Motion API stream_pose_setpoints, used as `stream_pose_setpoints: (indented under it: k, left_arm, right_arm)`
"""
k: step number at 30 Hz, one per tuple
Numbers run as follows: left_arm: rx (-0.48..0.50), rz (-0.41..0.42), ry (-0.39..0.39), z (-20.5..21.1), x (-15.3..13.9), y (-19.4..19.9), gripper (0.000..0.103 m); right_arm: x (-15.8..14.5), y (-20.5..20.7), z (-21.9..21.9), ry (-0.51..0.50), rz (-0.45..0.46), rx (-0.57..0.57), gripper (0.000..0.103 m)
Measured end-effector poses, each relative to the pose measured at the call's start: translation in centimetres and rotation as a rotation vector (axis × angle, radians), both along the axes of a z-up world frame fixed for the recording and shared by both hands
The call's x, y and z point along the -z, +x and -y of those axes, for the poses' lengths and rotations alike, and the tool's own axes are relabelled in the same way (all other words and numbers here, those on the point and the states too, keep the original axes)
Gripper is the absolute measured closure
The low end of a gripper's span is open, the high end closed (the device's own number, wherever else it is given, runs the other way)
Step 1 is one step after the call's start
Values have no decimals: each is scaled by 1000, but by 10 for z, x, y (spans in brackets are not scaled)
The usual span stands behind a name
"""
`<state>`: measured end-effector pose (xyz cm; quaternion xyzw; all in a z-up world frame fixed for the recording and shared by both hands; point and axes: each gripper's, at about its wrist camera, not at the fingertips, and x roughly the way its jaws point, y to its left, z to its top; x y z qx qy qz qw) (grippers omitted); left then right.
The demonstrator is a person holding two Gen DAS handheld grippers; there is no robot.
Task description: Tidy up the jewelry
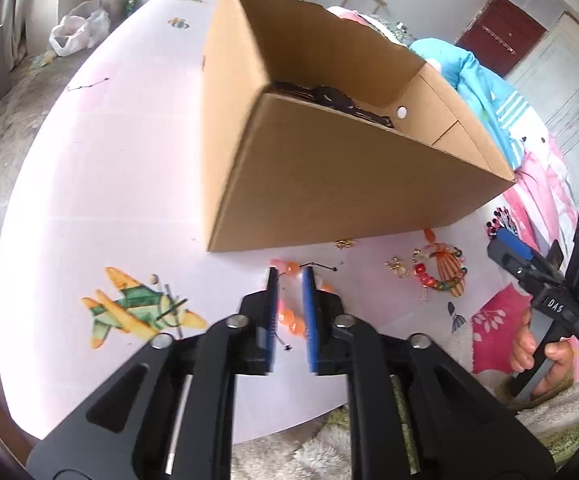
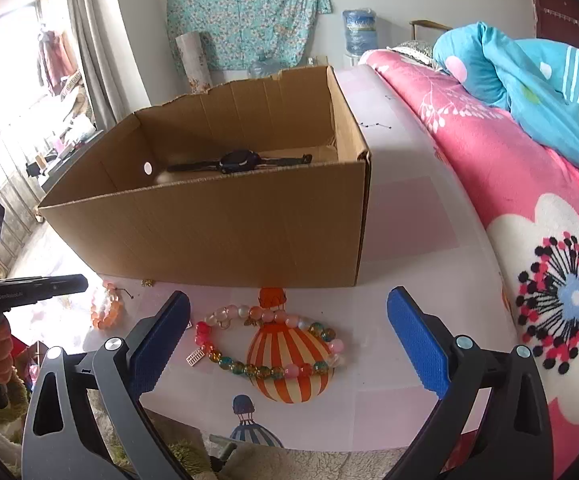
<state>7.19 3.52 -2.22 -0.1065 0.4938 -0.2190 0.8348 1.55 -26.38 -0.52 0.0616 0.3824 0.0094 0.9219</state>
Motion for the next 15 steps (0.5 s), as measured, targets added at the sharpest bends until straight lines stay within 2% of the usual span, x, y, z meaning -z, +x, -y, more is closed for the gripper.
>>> stream_pose_setpoints:
  k: [1, 4, 7, 9, 12, 15]
  left_arm:
    - [-3, 16, 6, -1, -3, -2, 73]
    - [10, 87, 17, 2, -14, -8, 71]
    - [6, 126, 39, -1, -19, -8, 71]
    - [1, 143, 48, -1, -22, -7, 71]
    - [-1, 162, 44, -1, -24, -4, 72]
    - [-6, 175, 24, -1, -27, -1, 72]
  right_arm:
    - [-1, 0, 0, -4, 5, 1, 7]
    - [-6, 2, 1, -5, 22, 4, 7]
    - [-7, 8, 8, 51, 12, 6, 22]
    - [-5, 13, 12, 107, -11, 7, 44]
    - [1, 21, 19, 174, -54, 16, 62]
    - [3, 25, 25, 199, -57, 30, 66]
